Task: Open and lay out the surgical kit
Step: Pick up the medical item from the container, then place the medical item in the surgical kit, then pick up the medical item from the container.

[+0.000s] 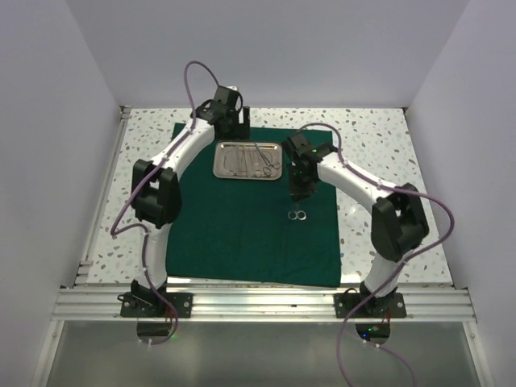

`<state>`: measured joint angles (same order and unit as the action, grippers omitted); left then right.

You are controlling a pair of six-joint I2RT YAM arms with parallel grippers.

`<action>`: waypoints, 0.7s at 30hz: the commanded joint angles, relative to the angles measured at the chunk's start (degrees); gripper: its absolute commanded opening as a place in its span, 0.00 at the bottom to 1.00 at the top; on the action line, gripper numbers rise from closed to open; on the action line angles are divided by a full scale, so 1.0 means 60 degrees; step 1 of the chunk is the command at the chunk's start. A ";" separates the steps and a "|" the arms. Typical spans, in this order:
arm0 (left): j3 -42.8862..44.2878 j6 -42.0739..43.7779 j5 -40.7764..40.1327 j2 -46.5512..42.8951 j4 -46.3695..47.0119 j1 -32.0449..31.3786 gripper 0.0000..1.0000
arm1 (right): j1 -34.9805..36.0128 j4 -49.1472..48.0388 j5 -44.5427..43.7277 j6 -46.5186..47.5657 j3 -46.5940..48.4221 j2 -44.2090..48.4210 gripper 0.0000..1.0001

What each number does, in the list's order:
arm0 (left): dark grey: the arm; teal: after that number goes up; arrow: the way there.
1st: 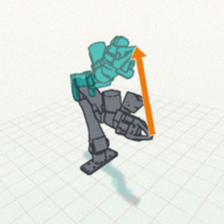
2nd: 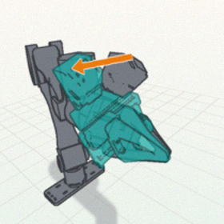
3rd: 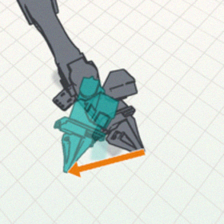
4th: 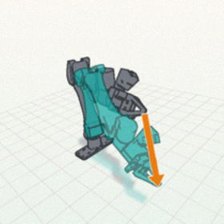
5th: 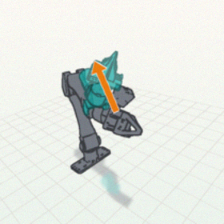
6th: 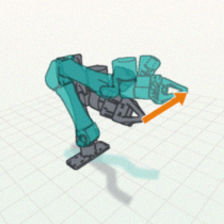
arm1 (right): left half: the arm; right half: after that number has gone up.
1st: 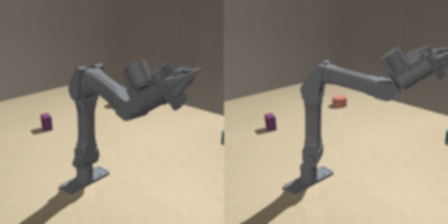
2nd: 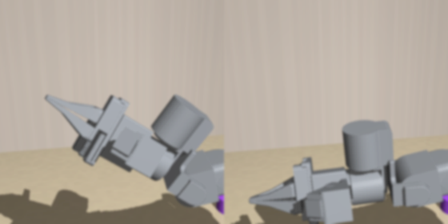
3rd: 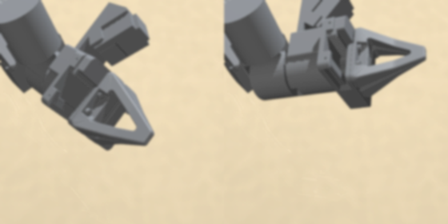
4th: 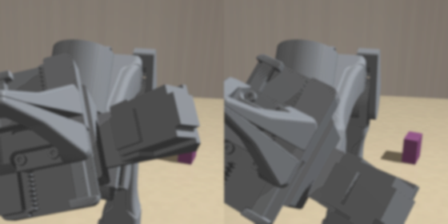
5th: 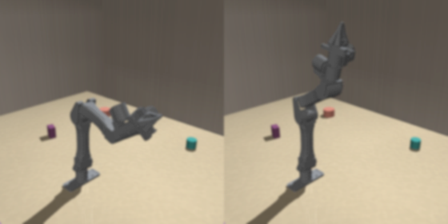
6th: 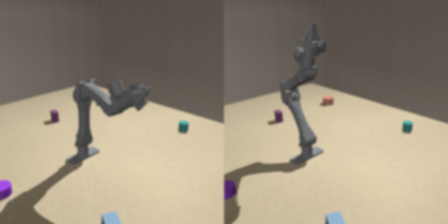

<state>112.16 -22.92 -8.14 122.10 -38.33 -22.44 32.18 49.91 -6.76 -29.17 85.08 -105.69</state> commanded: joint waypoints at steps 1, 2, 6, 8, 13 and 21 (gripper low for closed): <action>0.1153 -0.0047 0.0229 0.0900 -0.0189 -0.0259 0.90 | 0.0041 0.0120 0.0716 -0.0748 -0.1476 0.1162 0.00; 0.1547 -0.0106 0.0258 0.1078 -0.0218 -0.0303 0.90 | 0.0070 0.0047 0.0848 -0.0822 -0.1799 0.1484 0.00; 0.2122 -0.0573 0.0375 0.1782 -0.0292 -0.0567 0.89 | 0.0158 -0.0173 0.1098 -0.0925 -0.3000 0.1852 0.00; 0.2297 -0.0692 0.0361 0.2075 -0.0277 -0.0727 0.89 | 0.0158 -0.0116 0.1055 -0.0823 -0.3134 0.1868 0.24; 0.2781 -0.1043 0.0332 0.2632 -0.0292 -0.1006 0.89 | 0.0173 0.0324 0.0513 -0.0924 -0.3032 0.2131 0.87; 0.3279 -0.1556 0.0171 0.3218 -0.0160 -0.1373 0.82 | 0.0158 0.0968 -0.0176 -0.0691 -0.2973 0.2893 0.89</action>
<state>128.42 -29.67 -6.39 140.42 -39.94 -30.06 33.06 53.10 -5.13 -33.78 65.78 -91.53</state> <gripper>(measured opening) 0.835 0.888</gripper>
